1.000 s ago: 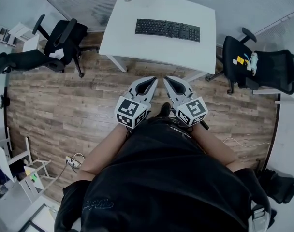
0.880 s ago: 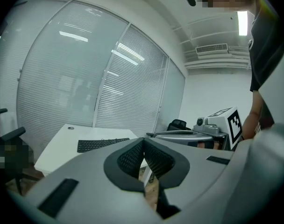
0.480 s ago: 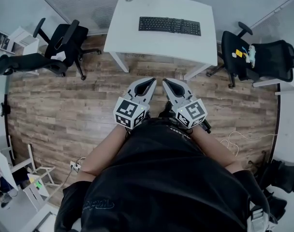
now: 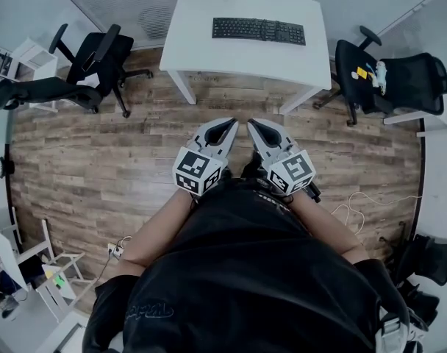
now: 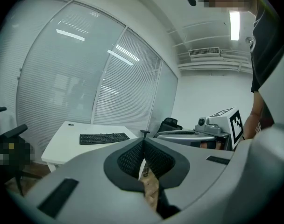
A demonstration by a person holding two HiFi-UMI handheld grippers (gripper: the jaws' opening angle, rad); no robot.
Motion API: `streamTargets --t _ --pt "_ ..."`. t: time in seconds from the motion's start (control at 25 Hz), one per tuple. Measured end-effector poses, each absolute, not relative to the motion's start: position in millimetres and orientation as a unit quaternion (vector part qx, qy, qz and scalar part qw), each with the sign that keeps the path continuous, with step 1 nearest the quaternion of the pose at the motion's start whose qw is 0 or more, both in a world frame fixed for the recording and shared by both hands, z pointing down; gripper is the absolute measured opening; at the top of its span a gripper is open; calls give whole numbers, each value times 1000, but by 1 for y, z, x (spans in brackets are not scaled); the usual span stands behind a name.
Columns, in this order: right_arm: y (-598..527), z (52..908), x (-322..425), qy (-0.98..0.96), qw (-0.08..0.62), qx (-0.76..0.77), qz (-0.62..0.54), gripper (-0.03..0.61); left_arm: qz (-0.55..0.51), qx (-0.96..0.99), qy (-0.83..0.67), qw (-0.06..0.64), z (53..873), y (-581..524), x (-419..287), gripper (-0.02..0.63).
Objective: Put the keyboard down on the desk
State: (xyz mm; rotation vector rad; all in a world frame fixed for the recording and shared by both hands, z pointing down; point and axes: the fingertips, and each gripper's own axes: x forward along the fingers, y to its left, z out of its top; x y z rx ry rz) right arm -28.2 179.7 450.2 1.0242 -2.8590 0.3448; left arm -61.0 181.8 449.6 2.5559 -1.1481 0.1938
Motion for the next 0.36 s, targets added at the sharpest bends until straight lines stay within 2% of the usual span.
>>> streamTargets --t 0.36 --pt "193 451 -44 -940 42 320 110 23 67 894 -409 168 452 193 -72 15"
